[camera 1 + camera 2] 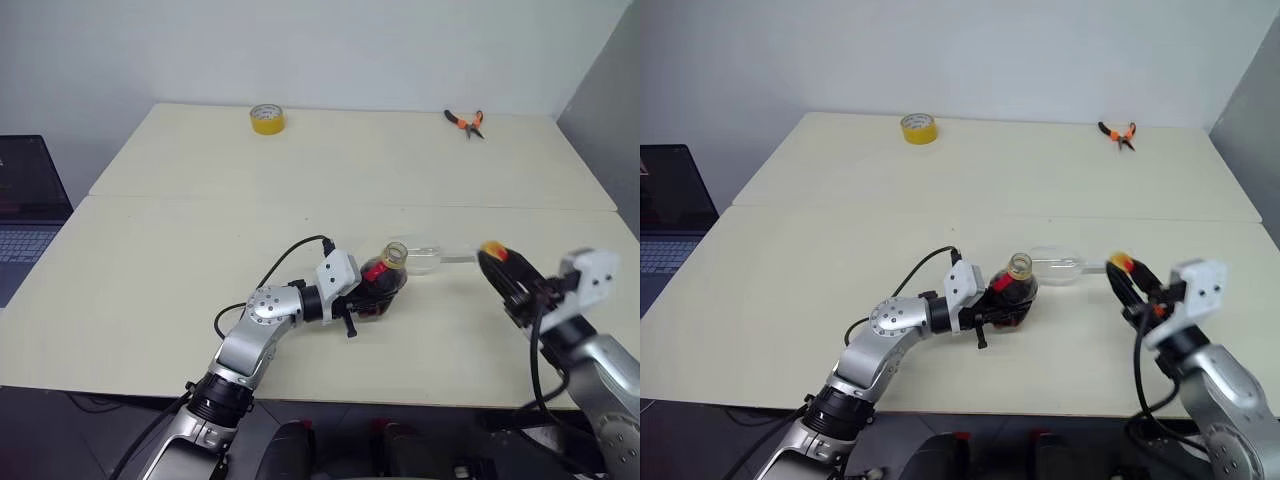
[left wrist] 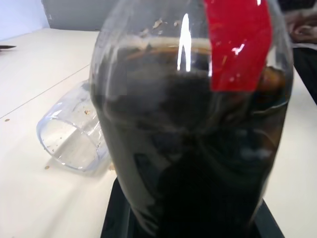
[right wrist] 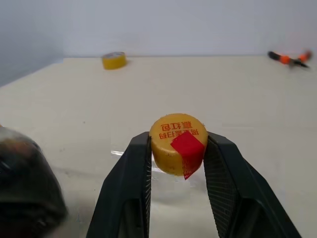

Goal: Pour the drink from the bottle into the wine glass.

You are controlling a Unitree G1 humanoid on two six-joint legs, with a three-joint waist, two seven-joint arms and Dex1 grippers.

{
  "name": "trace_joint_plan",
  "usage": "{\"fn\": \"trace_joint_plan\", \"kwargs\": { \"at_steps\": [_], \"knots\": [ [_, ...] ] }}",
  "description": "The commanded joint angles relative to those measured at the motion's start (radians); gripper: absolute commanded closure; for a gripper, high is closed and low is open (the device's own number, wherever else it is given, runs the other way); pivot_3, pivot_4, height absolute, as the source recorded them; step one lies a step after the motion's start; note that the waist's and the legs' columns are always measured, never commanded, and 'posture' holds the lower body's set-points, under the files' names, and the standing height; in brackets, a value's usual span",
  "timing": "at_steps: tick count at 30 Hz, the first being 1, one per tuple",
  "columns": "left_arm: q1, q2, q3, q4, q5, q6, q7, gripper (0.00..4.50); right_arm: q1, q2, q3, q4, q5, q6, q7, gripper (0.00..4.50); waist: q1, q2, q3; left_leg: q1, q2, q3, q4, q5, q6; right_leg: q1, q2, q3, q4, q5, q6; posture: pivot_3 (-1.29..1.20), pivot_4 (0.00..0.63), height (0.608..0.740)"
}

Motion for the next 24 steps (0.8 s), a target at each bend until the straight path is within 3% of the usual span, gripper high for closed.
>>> {"fn": "trace_joint_plan", "kwargs": {
  "at_steps": [1,6,14,23,24],
  "knots": [
    [-0.013,-0.010,0.017,-0.046,-0.031,-0.025,-0.014,3.83,0.020,-0.013,-0.014,0.032,-0.074,-0.076,0.054,3.29,-0.006,0.001,-0.001,0.001,0.000,0.000,0.000,0.000,0.000,0.000,0.000,0.000,0.000,0.000,0.000,0.00,0.150,0.740],
    [-0.022,-0.017,0.008,-0.040,-0.032,-0.033,-0.032,3.83,-0.019,0.003,0.092,0.236,-0.237,-0.146,0.073,3.29,-0.009,0.002,-0.001,0.001,0.002,0.001,-0.001,0.000,0.000,0.000,0.003,0.001,0.000,0.000,0.000,0.00,0.150,0.740],
    [-0.025,-0.012,0.012,-0.042,-0.037,-0.027,-0.051,3.83,-0.022,0.036,0.134,0.349,-0.270,-0.172,0.134,3.29,-0.003,0.003,-0.001,0.000,0.001,0.001,-0.001,0.000,0.000,0.000,0.002,0.002,0.000,0.000,0.000,0.00,0.150,0.740],
    [-0.026,-0.008,0.021,-0.029,-0.023,-0.045,-0.037,3.83,0.003,0.043,0.141,0.343,-0.253,-0.124,0.183,0.14,-0.002,0.003,-0.001,0.001,0.001,0.001,0.000,0.000,0.000,0.000,0.002,0.002,0.000,0.000,0.000,0.00,0.150,0.740],
    [-0.026,-0.010,0.022,-0.028,-0.024,-0.046,-0.033,3.83,0.008,0.045,0.137,0.339,-0.256,-0.124,0.178,0.00,-0.002,0.003,-0.001,0.001,0.001,0.001,0.000,0.000,0.000,0.000,0.002,0.001,0.000,0.000,0.000,0.00,0.150,0.740]
  ]
}}
